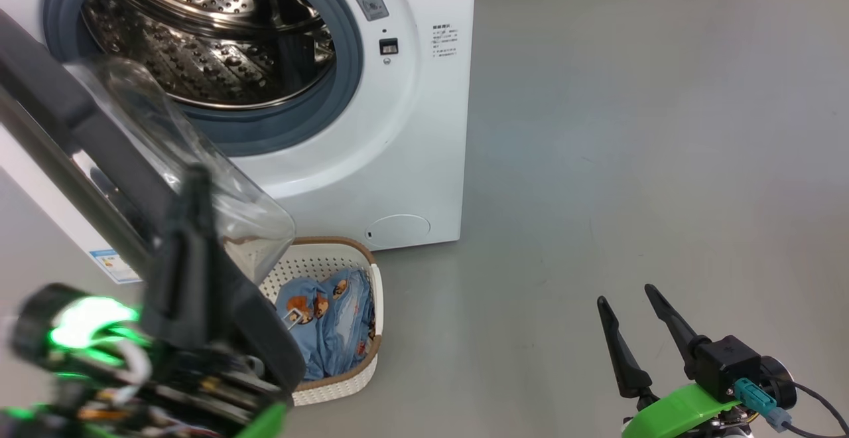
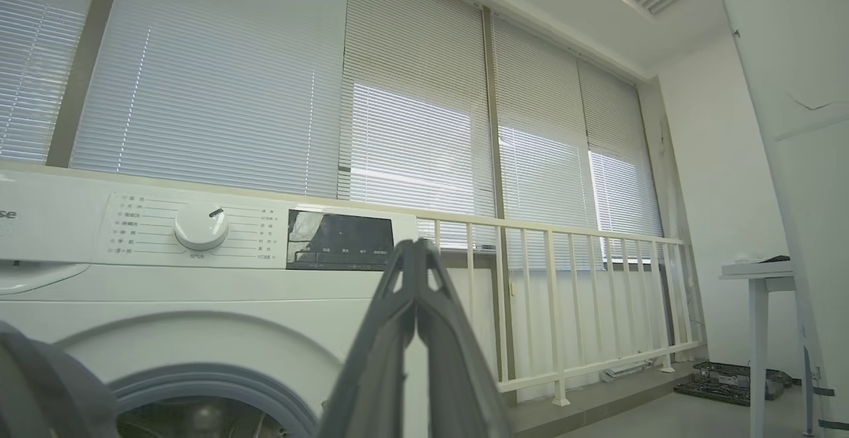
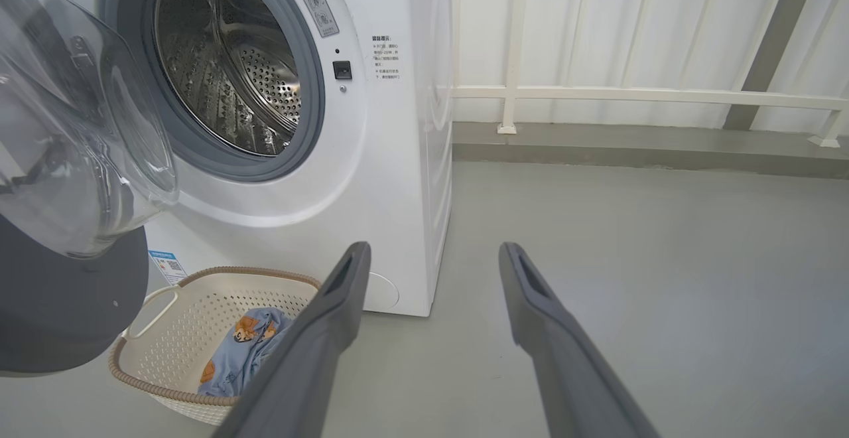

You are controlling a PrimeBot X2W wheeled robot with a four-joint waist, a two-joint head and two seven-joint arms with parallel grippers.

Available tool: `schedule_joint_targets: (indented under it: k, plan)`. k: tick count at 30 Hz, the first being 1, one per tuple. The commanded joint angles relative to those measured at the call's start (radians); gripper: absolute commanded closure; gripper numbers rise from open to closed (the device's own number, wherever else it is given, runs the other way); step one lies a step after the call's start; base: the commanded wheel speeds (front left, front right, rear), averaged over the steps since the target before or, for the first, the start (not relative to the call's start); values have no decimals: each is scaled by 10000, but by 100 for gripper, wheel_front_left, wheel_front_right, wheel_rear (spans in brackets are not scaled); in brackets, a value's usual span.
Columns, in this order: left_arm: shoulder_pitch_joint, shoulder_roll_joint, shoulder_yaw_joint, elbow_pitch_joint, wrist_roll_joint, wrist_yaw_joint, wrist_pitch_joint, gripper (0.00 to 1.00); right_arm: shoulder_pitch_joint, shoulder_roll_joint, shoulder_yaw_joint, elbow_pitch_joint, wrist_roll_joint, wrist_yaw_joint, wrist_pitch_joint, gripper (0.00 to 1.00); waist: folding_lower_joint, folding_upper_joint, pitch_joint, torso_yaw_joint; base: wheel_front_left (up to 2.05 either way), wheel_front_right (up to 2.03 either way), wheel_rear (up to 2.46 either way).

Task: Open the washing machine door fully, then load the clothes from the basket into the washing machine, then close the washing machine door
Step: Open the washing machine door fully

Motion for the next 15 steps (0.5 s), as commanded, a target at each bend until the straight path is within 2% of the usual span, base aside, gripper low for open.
schedule_joint_targets:
  k: [1, 15]
  plan:
    - [-174, 293, -63, -172, 227, -31, -7, 100, -187, 11, 290, -201, 190, 63, -120, 0, 0, 0, 20, 11, 0, 0, 0]
    - [528, 308, -1976, 1091, 401, -31, -7, 100, -322, 11, 670, 120, 372, 63, -120, 0, 0, 0, 154, 86, 0, 0, 0]
